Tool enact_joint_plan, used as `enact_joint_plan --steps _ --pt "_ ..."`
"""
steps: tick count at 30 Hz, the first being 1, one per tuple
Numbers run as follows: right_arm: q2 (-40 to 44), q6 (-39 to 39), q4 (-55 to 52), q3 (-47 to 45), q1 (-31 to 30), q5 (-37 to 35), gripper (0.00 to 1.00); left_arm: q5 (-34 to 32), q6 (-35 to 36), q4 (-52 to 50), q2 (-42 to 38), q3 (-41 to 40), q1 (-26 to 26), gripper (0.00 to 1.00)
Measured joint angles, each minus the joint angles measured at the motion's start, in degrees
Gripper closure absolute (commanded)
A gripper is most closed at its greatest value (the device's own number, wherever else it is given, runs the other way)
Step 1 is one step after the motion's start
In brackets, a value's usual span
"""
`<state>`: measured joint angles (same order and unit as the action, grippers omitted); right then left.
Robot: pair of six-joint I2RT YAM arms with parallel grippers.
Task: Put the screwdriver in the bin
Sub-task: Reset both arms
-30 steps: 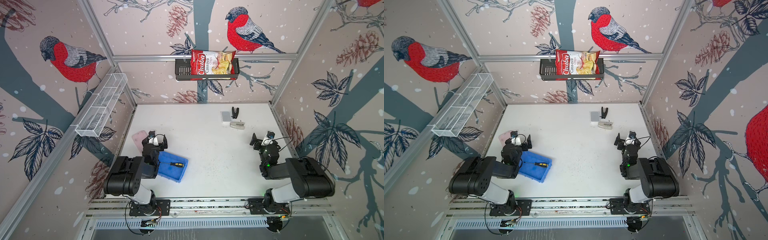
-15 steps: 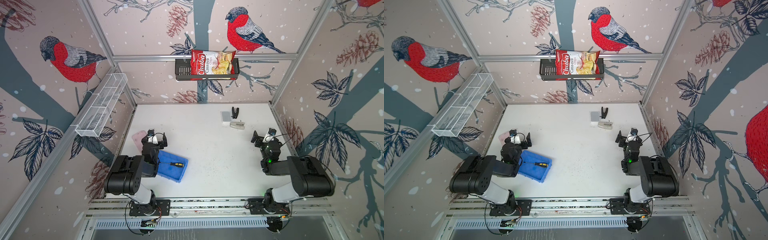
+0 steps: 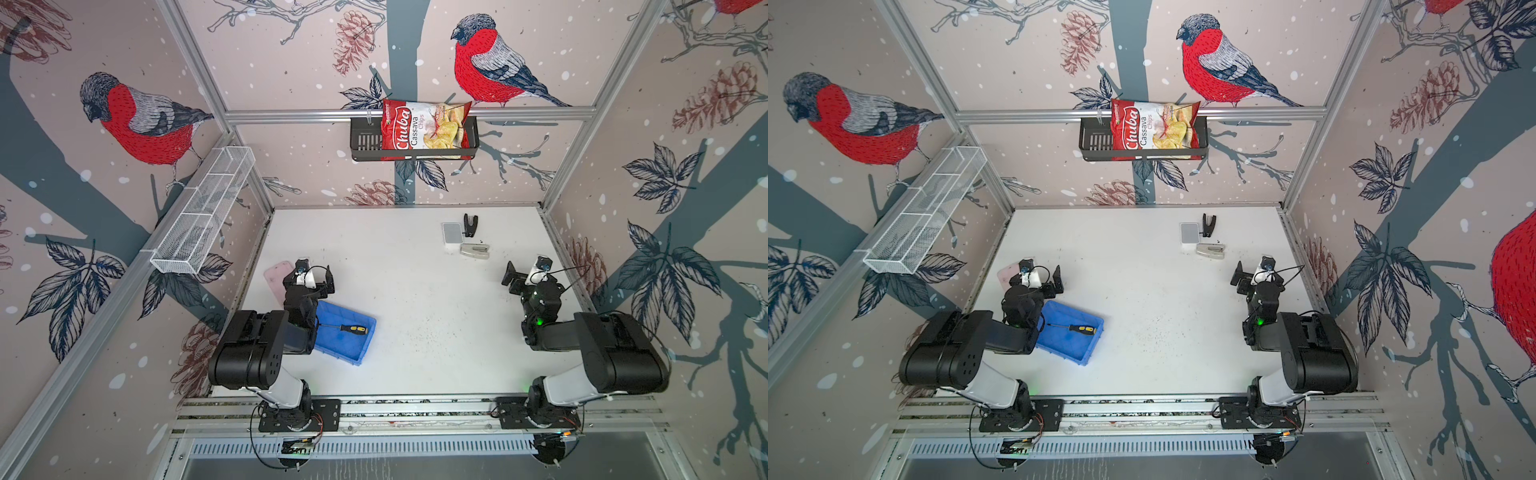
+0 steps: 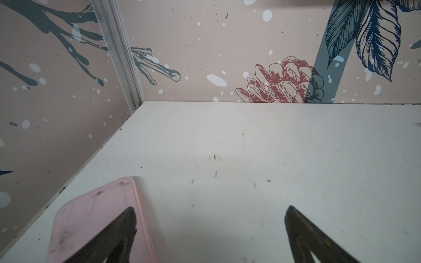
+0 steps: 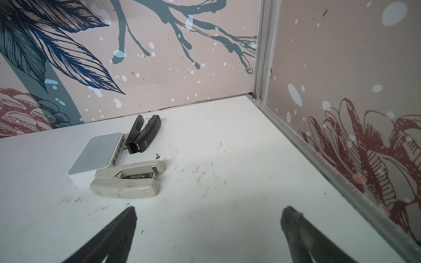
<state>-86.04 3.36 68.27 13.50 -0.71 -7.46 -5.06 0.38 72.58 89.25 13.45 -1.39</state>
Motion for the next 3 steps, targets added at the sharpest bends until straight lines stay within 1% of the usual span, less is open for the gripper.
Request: enact_joint_plan --steps 3 --pt "0.00 0.00 0.00 0.00 0.00 0.00 0.00 -0.07 0.00 0.00 0.00 0.00 0.00 0.00"
